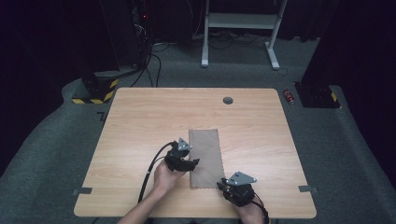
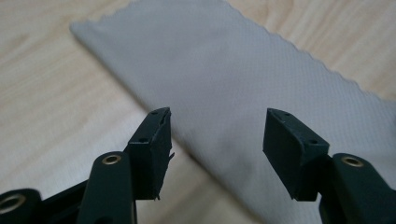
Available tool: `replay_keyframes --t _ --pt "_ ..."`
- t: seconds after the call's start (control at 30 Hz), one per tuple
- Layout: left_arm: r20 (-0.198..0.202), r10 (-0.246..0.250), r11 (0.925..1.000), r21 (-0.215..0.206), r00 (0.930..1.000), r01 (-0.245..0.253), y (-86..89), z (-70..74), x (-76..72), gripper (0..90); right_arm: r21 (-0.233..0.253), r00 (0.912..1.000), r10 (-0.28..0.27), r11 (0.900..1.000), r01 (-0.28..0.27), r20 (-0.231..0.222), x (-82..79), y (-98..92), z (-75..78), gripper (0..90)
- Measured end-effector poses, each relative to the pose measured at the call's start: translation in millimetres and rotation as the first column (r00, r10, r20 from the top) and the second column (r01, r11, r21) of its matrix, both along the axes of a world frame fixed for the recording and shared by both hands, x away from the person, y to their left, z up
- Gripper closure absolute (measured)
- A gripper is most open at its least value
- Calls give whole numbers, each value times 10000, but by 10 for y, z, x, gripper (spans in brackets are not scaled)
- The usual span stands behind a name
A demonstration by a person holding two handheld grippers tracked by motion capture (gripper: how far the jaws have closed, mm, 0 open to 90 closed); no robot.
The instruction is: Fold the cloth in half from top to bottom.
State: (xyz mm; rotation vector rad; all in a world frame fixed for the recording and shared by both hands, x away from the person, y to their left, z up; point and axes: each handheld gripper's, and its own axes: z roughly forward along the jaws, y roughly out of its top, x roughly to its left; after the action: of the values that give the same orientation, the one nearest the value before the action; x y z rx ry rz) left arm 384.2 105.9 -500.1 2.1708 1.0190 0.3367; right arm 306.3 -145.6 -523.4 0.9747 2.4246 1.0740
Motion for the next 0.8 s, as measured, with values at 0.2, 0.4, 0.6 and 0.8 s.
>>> replay_keyframes --t 0.2,0.4,0.6,0.8 --pt "-74 74 9999 109 9999 -73 9 -81 -224 406 16 10000 -26 10000 26 -39 3 3 1 713" --pt "244 108 9992 395 9996 -117 -33 -155 -375 395 24 10000 -7 10000 7 -44 5 1 0 713" --pt "393 86 9990 425 9992 -103 -8 -168 -481 401 13 10000 -15 10000 15 -44 3 3 1 710" --pt "291 36 9989 468 9996 -50 55 -160 -591 400 -21 10000 5 10000 -5 5 2 4 0 710"
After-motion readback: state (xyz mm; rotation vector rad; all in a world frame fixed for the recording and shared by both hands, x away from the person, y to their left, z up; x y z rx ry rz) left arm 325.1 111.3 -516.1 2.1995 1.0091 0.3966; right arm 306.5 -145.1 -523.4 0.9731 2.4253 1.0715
